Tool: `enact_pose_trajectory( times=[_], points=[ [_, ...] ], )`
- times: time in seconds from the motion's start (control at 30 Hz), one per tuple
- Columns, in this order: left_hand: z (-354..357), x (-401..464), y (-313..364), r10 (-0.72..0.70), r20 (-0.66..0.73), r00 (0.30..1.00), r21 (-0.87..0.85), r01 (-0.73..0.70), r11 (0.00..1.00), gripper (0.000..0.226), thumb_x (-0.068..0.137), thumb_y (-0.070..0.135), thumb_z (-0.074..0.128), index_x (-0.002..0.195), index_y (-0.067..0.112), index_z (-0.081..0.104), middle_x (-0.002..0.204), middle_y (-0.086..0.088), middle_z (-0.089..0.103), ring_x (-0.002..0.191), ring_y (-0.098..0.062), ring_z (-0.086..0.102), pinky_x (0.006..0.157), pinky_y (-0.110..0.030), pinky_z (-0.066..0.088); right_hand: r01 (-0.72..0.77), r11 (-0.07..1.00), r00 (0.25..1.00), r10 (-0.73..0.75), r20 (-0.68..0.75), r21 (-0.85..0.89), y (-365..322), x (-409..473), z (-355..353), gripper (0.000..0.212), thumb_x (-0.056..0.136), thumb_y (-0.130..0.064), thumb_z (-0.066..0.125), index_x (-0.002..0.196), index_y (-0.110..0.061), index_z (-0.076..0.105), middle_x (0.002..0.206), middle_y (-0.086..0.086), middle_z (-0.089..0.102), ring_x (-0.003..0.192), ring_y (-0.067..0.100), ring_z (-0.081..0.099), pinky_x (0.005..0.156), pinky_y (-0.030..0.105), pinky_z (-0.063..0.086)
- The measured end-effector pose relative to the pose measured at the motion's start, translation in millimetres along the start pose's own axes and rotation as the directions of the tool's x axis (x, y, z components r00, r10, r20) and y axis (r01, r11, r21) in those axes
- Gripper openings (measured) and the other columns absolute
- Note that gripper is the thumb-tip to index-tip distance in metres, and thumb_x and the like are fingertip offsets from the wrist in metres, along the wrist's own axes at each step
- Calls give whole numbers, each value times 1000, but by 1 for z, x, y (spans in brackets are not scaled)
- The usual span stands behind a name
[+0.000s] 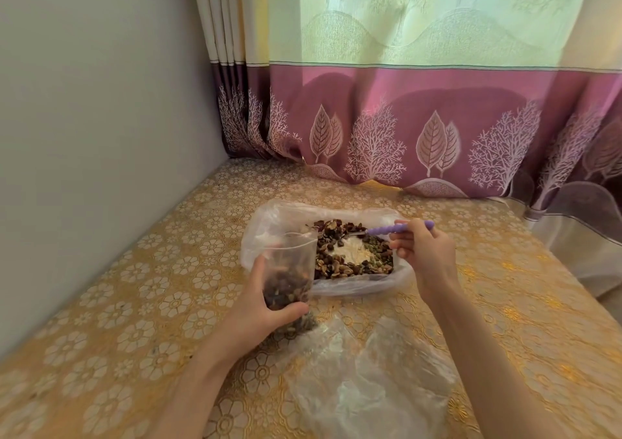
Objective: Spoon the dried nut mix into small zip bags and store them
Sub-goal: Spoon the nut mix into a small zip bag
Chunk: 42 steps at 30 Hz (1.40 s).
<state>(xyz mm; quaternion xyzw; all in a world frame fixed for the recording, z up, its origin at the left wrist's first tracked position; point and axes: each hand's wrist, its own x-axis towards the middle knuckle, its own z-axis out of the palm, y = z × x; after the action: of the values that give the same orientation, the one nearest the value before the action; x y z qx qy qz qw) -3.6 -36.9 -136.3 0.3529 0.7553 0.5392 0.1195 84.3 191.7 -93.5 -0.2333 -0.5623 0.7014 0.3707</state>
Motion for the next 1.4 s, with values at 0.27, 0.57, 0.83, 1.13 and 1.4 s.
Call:
enact_pose_trajectory(
  times=[0.27,0.57,0.83,1.13,1.4],
  points=[
    [0,0,0,-13,15,1000,-13,14,1000,65,68,39,80,105,67,34,104,37,57,95,14,57,66,-1,45,66,987,981,-90,172,143,-37,-18,10,21,89,-3,46,77,1,63,66,7,70,56,13,57,53,19,47],
    [0,1,0,-24,3,1000,-70,25,997,65,59,43,79,104,67,38,104,31,61,96,8,59,71,-9,47,141,990,926,-142,351,28,-46,-31,19,24,91,-3,44,82,-2,66,66,6,69,55,12,57,48,18,44],
    [1,2,-4,-47,-9,999,-96,46,994,74,50,57,80,112,54,40,103,30,62,94,9,60,70,-7,46,209,978,857,-184,481,1,-48,-35,19,25,92,4,39,91,-2,63,73,2,72,56,11,56,49,17,44],
    [2,2,-3,-23,-58,998,-119,16,993,67,50,59,81,106,62,45,104,21,65,95,5,61,71,-12,50,128,981,926,-170,338,143,-42,-24,13,21,92,-2,43,91,-2,64,73,8,65,60,14,55,53,22,43],
    [2,1,1,23,-265,964,-88,-48,995,59,56,34,80,106,44,50,88,39,60,81,16,58,60,-3,45,255,922,965,-260,21,-291,-17,-7,-3,22,90,-6,48,74,-8,63,55,-10,67,47,4,52,44,12,40]
  ],
)
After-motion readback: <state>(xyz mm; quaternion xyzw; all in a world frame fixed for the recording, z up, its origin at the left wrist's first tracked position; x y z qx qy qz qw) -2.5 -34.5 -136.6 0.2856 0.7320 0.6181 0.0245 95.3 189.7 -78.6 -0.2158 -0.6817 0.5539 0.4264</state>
